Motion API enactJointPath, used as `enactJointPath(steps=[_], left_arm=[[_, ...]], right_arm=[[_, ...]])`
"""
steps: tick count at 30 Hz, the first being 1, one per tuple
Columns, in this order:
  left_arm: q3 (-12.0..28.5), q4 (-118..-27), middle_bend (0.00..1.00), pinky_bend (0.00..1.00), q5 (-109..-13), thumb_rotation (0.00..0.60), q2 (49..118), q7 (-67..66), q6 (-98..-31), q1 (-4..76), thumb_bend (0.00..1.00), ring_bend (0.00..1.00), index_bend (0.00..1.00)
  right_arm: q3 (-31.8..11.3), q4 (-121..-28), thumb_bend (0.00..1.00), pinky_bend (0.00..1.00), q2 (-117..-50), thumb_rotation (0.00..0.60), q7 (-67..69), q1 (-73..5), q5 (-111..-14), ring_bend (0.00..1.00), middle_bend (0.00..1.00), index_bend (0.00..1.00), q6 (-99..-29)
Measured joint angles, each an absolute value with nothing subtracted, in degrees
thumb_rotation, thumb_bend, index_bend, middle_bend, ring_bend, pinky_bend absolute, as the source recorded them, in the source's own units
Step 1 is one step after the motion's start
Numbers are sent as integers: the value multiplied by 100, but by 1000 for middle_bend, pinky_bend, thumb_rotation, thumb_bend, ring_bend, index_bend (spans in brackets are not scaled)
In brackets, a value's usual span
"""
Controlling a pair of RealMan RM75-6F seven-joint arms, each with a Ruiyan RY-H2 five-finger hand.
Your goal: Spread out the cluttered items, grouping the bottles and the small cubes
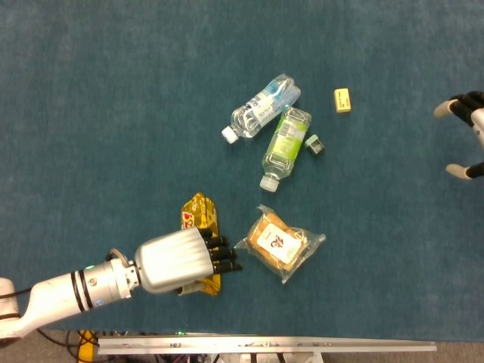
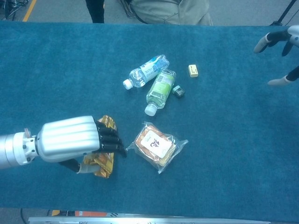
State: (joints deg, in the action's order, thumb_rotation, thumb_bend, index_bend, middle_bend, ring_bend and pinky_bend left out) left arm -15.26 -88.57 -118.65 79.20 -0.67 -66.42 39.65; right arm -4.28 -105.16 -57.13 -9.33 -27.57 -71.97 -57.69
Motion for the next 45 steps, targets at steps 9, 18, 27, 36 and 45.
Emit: enactJointPath(steps=[9,18,27,36,45], left_arm=[[-1560,-9207,63,296,-11461,600,7510,-378,-6244,3936,340,88,0],[-1568,-9857,30,261,-11015,600,7069,-1159,-5594,3933,340,70,0],[-1517,-10344,95,281,-10836,600,6797,-1733,-5136,3992,341,247,0],[-1331,-10817,106,282,-9983,600,6557,-2699,-4369,4009,341,270,0],[-1141,-11075,111,282,-9537,600,6474,-3479,-4322,3876,340,236,0]], right_arm=[[-463,-10501,0,371,-5806,600,-1002,-2813,-7152,230,325,311,-5724],[-479,-10520,0,370,-5832,600,-1030,-2819,-7138,230,325,311,-5744],[-469,-10472,0,370,-5808,600,-911,-2785,-7184,230,326,311,-5759],[-461,-10368,0,370,-5848,600,-799,-2771,-7222,230,325,311,-5736],[-473,-10298,0,370,-5869,600,-765,-2766,-7197,230,325,311,-5725]])
